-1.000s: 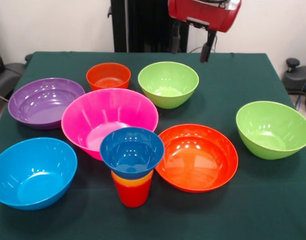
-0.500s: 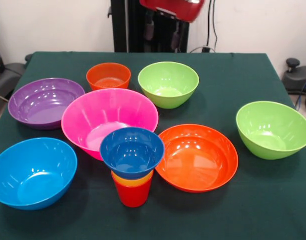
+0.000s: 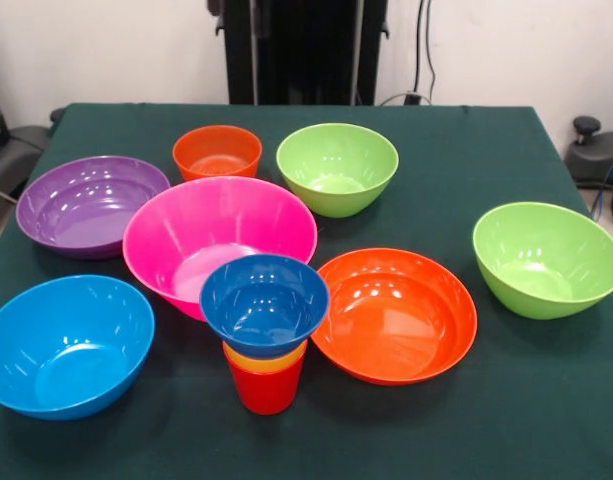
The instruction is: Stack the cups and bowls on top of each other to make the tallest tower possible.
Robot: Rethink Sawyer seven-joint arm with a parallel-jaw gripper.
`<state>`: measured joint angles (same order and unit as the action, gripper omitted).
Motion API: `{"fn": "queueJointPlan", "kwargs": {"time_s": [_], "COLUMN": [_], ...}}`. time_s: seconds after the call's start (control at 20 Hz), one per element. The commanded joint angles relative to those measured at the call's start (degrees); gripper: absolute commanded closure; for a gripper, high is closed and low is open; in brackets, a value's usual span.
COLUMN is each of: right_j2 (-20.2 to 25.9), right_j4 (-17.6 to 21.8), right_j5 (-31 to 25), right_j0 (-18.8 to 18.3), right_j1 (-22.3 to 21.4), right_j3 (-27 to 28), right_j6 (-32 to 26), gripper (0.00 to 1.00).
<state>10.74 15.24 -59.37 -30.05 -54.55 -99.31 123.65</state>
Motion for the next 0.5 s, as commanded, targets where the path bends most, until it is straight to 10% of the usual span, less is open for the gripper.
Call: {"fn": "queueJointPlan", "kwargs": {"time_s": [0.05, 0.5], "right_j2": [4.12, 7.07], "right_j4": [0.98, 5.3], "right_j5": [13.66, 27.89], "right_j0": [-6.07, -11.99], "right_j1": [-7.16, -4.2], "right_j3": [-15.75, -25.22], "right_j6": [-14.54, -11.48], "gripper": [0.0, 0.0]}}
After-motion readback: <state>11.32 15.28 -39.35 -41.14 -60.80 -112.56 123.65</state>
